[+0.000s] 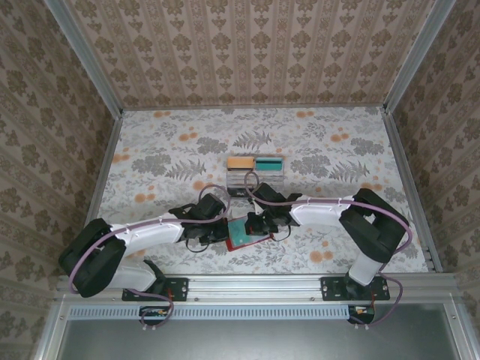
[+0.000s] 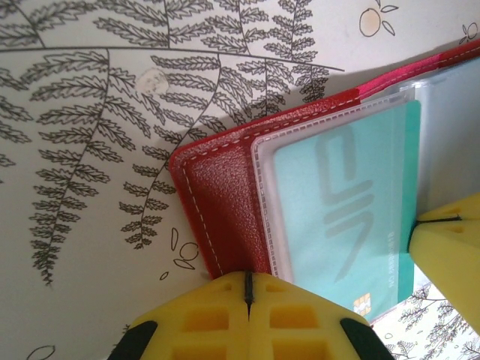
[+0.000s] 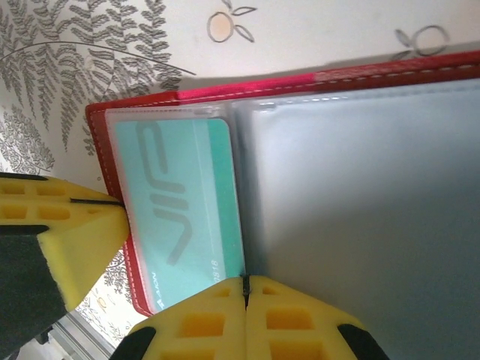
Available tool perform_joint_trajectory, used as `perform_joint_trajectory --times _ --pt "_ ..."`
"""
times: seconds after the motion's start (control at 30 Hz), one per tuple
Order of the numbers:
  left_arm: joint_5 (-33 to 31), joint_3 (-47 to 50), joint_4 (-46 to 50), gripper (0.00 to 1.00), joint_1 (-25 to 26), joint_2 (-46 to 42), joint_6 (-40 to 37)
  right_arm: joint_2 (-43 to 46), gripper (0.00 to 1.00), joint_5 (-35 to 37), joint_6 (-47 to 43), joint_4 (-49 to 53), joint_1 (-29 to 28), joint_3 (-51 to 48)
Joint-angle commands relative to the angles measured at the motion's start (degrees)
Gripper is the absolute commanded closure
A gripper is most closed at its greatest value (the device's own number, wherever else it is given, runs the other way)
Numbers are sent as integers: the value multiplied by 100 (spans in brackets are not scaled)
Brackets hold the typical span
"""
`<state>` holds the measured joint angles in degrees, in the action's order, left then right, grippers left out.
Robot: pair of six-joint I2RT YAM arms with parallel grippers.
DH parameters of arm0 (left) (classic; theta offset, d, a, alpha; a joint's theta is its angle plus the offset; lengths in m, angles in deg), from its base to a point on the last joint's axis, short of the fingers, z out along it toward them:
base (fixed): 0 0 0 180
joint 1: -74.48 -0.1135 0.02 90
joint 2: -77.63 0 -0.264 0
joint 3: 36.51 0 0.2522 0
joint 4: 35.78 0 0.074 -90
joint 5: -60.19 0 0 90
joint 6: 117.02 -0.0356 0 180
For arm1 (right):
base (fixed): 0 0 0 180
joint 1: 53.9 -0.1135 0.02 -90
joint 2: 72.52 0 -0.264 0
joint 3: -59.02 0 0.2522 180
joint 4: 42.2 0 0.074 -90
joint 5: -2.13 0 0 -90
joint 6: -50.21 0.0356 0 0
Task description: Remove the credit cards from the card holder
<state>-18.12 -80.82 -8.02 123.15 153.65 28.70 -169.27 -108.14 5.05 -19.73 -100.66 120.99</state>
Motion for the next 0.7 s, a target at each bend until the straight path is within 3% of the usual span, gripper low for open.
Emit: perform_joint_trajectory --times 0.0,0.2,0.37,0.67 --pt "-164 13 491 100 2 131 6 173 99 -55 42 -32 77 -157" --pt "-162 -20 514 100 -2 131 -27 260 98 -104 -19 -51 154 -244" --pt "-125 -57 488 100 -2 129 -77 192 84 -311 51 -391 154 -287" --pt "-47 -93 416 100 11 190 -118 -91 78 -513 187 -761 155 -241"
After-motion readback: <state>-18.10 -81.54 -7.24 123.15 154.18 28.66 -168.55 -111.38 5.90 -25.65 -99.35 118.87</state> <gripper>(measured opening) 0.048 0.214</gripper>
